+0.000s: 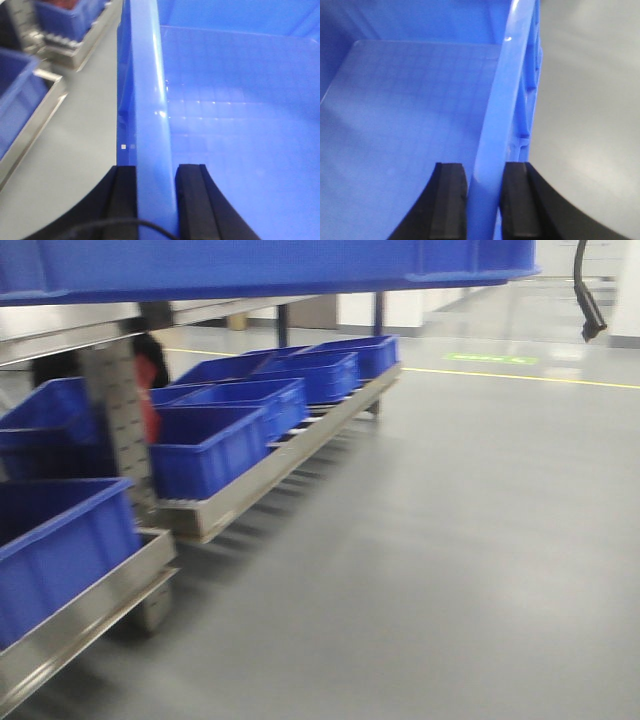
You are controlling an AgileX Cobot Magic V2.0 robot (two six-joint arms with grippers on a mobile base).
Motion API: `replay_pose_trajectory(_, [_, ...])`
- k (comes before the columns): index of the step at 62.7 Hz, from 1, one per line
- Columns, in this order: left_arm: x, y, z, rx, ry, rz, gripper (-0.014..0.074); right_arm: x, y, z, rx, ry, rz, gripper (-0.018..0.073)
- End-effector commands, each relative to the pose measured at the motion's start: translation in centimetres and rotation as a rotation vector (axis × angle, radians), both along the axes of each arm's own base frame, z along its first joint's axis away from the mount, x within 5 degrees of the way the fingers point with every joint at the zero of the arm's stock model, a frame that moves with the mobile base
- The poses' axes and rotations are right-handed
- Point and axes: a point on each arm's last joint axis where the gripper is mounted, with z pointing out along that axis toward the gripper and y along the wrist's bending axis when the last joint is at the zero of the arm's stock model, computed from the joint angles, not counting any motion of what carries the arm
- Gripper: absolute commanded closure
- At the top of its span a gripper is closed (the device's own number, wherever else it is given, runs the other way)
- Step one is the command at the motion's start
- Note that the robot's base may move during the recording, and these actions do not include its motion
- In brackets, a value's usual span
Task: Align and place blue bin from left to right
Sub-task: 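Hold the bin with both grippers while the base turns away from the rack, then hold the bin with both grippers while driving to the other bin rack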
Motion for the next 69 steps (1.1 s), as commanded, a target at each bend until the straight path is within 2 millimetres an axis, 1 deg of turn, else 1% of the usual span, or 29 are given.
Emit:
replay_pose_trajectory(1, [-0.19,-1.07,3.54,-0.155,-0.271,-0.031,0.0595,-0.91,0.77,1.73,0.075,-0.094,0.065,0.0634])
replay_pose_trajectory(69, [-0.19,-1.07,3.54,-0.155,-0.271,-0.031,0.0595,-0.91,0.77,1.73,0.075,-0.094,0.065,0.0634])
